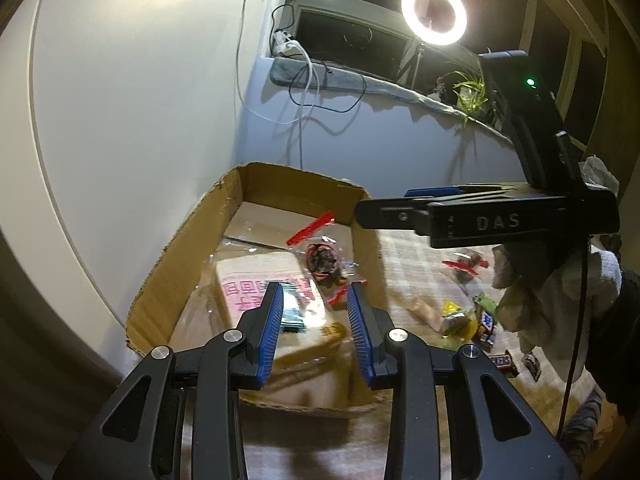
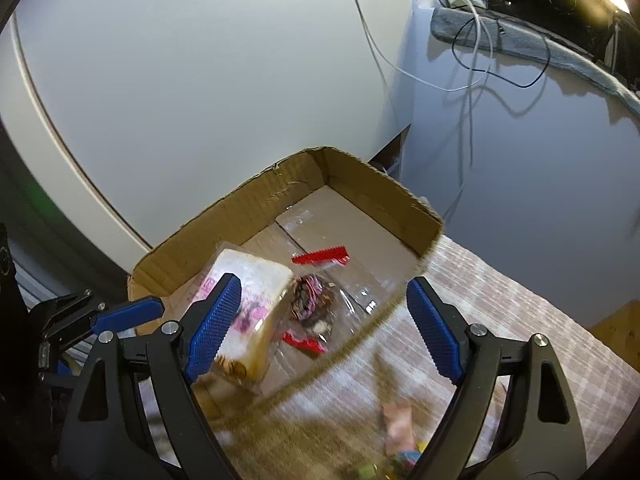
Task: Organize snacks
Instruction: 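Open both grippers to release the snacks into the box, then grasp the black wrapped candy with the right gripper while the left grasps a small green candy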
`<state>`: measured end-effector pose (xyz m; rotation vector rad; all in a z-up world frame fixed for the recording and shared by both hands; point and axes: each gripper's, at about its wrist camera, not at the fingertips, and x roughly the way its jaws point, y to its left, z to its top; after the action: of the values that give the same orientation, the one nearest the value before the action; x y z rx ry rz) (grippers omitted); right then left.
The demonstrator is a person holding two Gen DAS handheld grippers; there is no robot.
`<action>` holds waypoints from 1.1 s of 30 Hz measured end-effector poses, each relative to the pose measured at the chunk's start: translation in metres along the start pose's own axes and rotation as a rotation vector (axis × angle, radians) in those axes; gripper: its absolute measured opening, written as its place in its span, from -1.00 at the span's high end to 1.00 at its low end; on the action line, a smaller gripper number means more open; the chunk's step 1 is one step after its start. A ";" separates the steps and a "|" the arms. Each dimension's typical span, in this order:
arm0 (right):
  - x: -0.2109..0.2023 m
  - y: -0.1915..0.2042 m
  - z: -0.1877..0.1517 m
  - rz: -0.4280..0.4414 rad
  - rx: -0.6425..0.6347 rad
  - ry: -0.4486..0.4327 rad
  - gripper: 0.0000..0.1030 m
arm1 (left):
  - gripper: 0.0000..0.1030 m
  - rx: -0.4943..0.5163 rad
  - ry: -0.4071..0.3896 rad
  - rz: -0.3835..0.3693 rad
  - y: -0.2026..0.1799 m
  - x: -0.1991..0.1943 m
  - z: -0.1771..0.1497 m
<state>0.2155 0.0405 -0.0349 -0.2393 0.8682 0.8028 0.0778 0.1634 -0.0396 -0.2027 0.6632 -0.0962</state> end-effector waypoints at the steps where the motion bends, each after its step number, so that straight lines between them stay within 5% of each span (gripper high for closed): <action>1: -0.006 -0.001 -0.002 -0.005 -0.002 -0.003 -0.69 | 0.39 0.003 -0.001 -0.005 -0.004 -0.002 0.000; 23: -0.119 -0.096 -0.137 -0.183 0.135 0.043 -0.69 | 0.39 0.093 0.112 -0.145 -0.101 0.023 -0.031; 33: -0.125 -0.096 -0.201 -0.227 0.158 0.089 -0.69 | 0.39 0.148 0.204 -0.144 -0.129 0.063 -0.049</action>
<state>0.1184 -0.1910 -0.0809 -0.2309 0.9637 0.5128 0.0938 0.0200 -0.0877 -0.0985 0.8402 -0.3067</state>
